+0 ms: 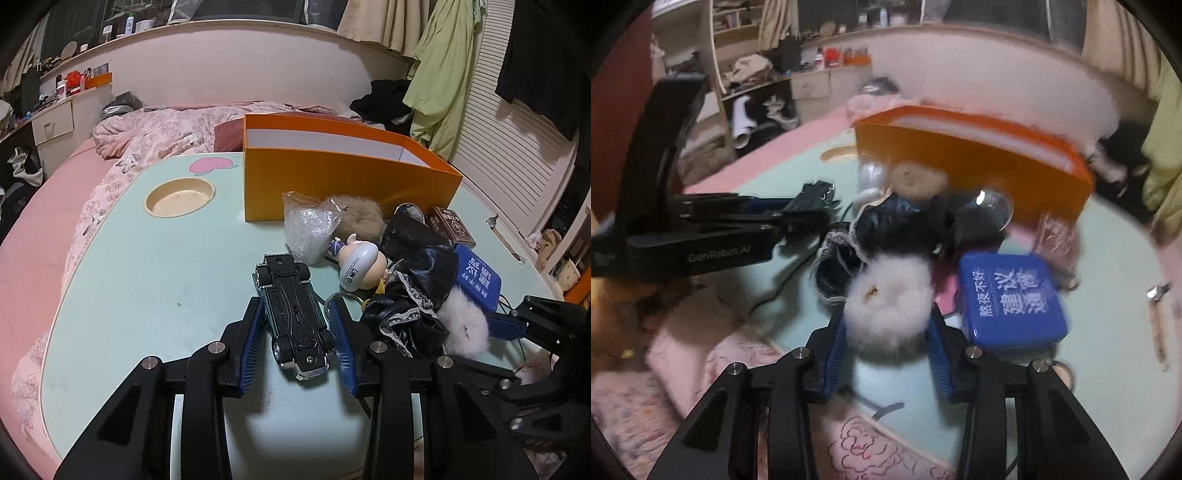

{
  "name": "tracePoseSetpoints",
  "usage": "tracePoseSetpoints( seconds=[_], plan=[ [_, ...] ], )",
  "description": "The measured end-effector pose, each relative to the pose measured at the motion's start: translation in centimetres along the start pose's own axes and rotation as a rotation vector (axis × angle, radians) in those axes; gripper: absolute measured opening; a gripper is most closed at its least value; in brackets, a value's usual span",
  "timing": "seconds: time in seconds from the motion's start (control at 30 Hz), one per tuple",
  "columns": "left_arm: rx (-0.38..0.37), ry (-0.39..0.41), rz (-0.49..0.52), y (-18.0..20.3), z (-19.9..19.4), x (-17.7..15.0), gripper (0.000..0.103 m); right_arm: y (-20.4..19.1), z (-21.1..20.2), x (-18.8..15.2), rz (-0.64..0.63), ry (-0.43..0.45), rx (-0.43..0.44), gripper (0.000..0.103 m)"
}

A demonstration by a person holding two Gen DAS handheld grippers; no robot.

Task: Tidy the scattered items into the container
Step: 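Grasp black toy car with left tool while right tool grasps white fluffy pompom, then carry black toy car into orange box with left tool while right tool carries white pompom in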

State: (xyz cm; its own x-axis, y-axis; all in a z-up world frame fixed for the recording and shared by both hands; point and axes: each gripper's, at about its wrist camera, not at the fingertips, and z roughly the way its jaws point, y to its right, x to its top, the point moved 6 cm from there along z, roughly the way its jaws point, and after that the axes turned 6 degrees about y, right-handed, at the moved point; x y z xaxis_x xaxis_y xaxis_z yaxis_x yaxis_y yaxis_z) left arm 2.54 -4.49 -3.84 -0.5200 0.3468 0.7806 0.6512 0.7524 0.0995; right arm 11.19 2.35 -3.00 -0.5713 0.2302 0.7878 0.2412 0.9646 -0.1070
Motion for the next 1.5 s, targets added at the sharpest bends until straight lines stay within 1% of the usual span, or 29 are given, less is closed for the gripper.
tracePoseSetpoints(
  seconds=[0.03,0.1,0.2,0.33,0.37,0.4,0.47,0.57,0.67,0.7,0.73,0.77,0.9,0.93,0.97,1.03,1.1,1.2,1.33,1.4,1.43,1.5],
  plan=[
    [0.0,0.001,0.0,-0.1,0.0,0.0,0.038,0.2,0.0,0.0,0.015,-0.001,0.003,0.042],
    [-0.005,0.001,-0.003,-0.1,0.0,0.0,0.038,1.0,0.0,0.1,0.067,0.0,-0.003,0.057],
    [-0.005,0.002,-0.002,-0.1,0.0,0.0,0.038,2.3,-0.3,0.3,0.128,0.021,-0.033,0.063],
    [-0.006,0.003,-0.001,-0.2,-0.1,0.0,0.038,2.8,0.1,1.0,0.13,0.013,-0.055,0.063],
    [-0.007,0.004,0.0,-0.2,-0.1,0.0,0.037,2.7,0.2,1.1,0.127,0.013,-0.06,0.057],
    [-0.007,0.007,-0.001,-0.2,-0.1,0.0,0.037,2.6,0.4,1.1,0.123,0.012,-0.054,0.036],
    [-0.01,0.01,-0.001,-0.2,-0.2,0.0,0.032,2.1,0.1,0.9,0.113,0.022,-0.037,0.036],
    [-0.013,0.024,0.003,0.0,-0.5,0.2,0.03,1.6,-1.3,1.0,0.11,0.074,-0.019,0.036],
    [-0.021,0.04,0.013,0.3,-1.1,0.8,0.028,1.8,-2.4,1.7,0.137,0.113,0.004,0.036],
    [-0.028,0.041,0.015,0.4,-1.2,1.0,0.024,2.0,-2.8,2.1,0.147,0.122,0.008,0.036],
    [-0.036,0.044,0.016,0.5,-1.3,1.4,0.015,2.3,-3.1,2.6,0.151,0.132,0.006,0.036],
    [-0.047,0.043,0.012,0.5,-1.3,1.7,0.013,2.7,-3.4,3.2,0.153,0.146,-0.003,0.036],
    [-0.071,0.01,-0.03,0.0,-0.7,2.3,0.013,4.9,-4.4,5.4,0.171,0.187,-0.055,0.036],
    [-0.08,-0.011,-0.039,-0.1,-0.5,2.1,0.013,5.4,-4.6,5.7,0.181,0.194,-0.062,0.036],
    [-0.082,-0.019,-0.049,-0.3,-0.4,1.8,0.019,5.8,-4.7,5.7,0.195,0.201,-0.068,0.036],
    [-0.075,-0.009,-0.059,-0.4,-0.4,1.6,0.027,6.6,-4.7,5.5,0.231,0.208,-0.064,0.036],
    [-0.085,-0.024,-0.051,-0.2,-0.2,1.6,0.028,6.8,-4.5,5.0,0.265,0.199,-0.05,0.036],
    [-0.085,-0.036,-0.019,0.2,0.3,2.0,0.031,6.8,-4.1,4.5,0.281,0.189,-0.041,0.036],
    [-0.08,-0.053,0.01,0.8,0.7,2.3,0.05,6.2,-4.0,4.2,0.275,0.184,-0.038,0.036],
    [-0.08,-0.042,0.015,0.9,0.5,2.2,0.051,6.1,-4.0,4.2,0.272,0.185,-0.035,0.036],
    [-0.083,-0.044,0.019,1.0,0.5,2.1,0.051,6.2,-3.9,4.2,0.278,0.189,-0.048,0.036],
    [-0.072,-0.08,0.029,1.0,1.0,1.7,0.051,6.2,-3.8,4.1,0.288,0.19,-0.056,0.036]
  ],
)
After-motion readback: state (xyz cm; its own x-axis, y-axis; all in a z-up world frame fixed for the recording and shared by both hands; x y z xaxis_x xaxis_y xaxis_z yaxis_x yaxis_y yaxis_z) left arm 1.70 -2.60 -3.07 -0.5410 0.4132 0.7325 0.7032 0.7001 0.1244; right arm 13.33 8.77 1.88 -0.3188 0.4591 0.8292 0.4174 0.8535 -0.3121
